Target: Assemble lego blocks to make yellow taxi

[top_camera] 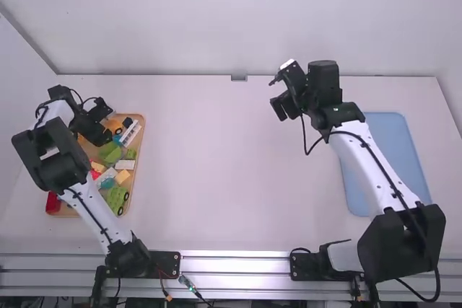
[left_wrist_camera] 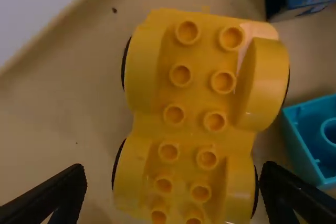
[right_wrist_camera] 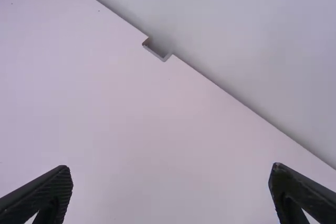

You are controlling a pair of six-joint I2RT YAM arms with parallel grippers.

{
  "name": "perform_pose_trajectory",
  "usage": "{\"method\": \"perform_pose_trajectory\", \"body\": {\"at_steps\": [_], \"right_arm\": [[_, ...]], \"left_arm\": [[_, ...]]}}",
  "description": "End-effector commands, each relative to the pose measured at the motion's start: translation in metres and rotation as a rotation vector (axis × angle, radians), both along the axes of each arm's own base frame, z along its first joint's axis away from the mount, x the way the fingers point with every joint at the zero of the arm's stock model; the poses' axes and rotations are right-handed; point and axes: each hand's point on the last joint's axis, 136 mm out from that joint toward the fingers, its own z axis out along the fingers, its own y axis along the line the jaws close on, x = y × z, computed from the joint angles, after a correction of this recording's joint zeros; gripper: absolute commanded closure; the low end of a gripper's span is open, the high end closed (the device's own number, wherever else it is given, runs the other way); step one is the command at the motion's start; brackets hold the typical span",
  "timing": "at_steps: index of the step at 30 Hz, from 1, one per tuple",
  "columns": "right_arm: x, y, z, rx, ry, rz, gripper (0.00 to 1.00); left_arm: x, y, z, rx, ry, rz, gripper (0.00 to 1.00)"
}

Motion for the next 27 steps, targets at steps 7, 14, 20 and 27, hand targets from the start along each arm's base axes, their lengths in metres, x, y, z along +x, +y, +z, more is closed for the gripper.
{"method": "perform_pose_trajectory", "body": {"at_steps": [7, 14, 20, 27], "right_arm": [[0.003, 0.015, 0.014, 0.006, -0.033, 0.035, 0.01], [0.003, 0.014, 0.014, 0.006, -0.031, 0.029, 0.01], [0.001, 0.014, 0.011, 0.000, -0.021, 0.032, 0.01], [0.002, 0.005, 0.007, -0.035, -0.010, -0.008, 0.01]], "left_arm": [[-0.010, -0.013, -0.020, -0.028, 0.028, -0.053, 0.13], [-0.010, -0.013, -0.020, -0.036, 0.023, -0.051, 0.33], [-0.009, -0.013, -0.019, -0.045, 0.023, 0.000, 0.43], [0.000, -0.001, 0.002, -0.024, 0.023, 0.150, 0.59]]}}
